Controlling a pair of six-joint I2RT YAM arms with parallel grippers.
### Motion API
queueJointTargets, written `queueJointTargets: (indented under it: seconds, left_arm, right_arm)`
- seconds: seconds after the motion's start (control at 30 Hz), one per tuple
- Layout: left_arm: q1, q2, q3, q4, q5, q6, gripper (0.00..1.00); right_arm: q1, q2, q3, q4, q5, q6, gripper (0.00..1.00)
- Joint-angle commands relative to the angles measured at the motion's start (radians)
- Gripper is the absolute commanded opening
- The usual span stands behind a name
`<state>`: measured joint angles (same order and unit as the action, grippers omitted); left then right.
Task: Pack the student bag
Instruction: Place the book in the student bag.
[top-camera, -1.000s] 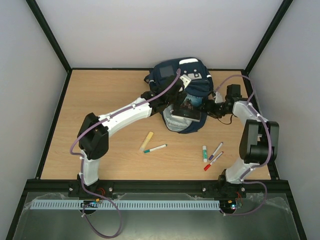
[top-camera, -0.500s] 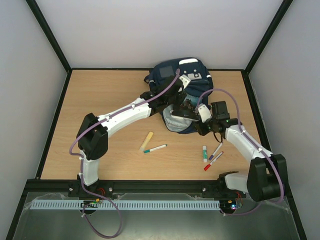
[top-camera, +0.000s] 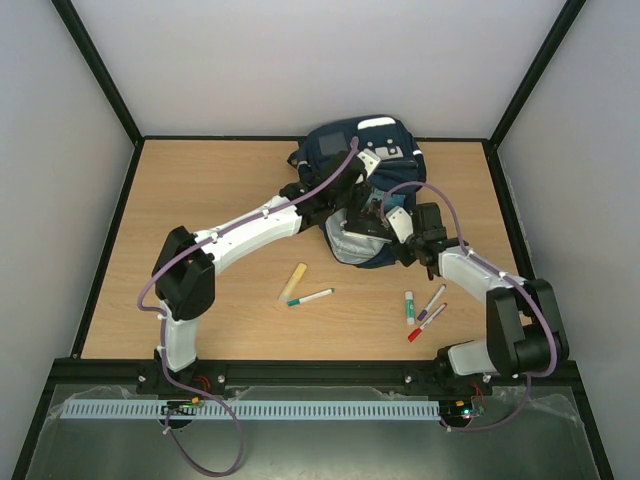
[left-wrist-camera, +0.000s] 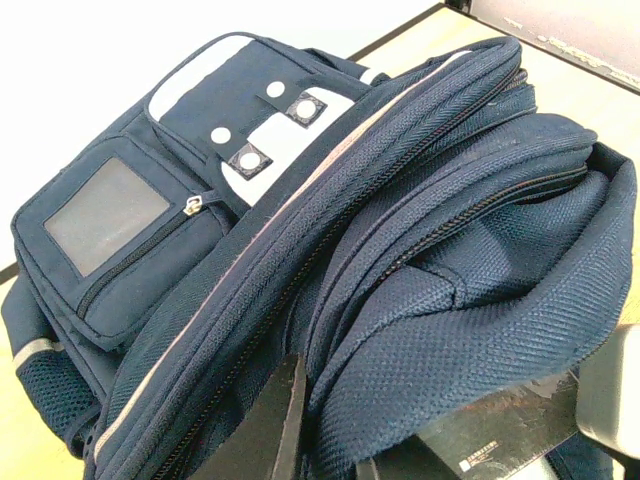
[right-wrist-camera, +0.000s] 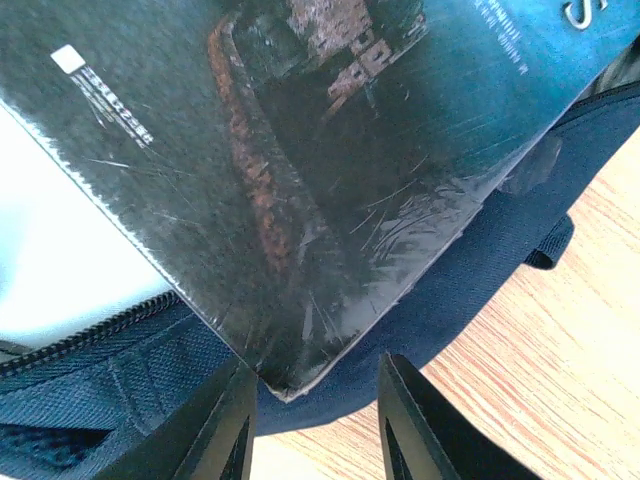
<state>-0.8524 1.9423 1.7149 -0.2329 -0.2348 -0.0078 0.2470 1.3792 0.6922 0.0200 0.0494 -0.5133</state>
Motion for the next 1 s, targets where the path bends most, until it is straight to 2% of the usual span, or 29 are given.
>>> queueJointTargets:
  seconds: [0.0,0.27,0.43,0.97]
  left_arm:
    - [-0.004,-0.111,0.015,0.109,0.009,-0.026,0.03]
    - [-0.004,-0.109,0.015,0.107,0.014,-0.026,0.02]
    - [-0.004,-0.112,0.013,0.106,0.018,-0.031,0.02]
    - [-0.004,-0.122,0.008,0.100,0.023,-0.033,0.02]
  right_arm:
    - [0.005,0.043,0.016,0.048,0.038,-0.021,0.34]
    - [0.005,0.098,0.027,0.167,0.087,0.002,0.24]
    - [0.006,0.143,0.060,0.254,0.133,0.023,0.21]
    - [0.007,0.269,0.064,0.566,0.160,0.079,0.21]
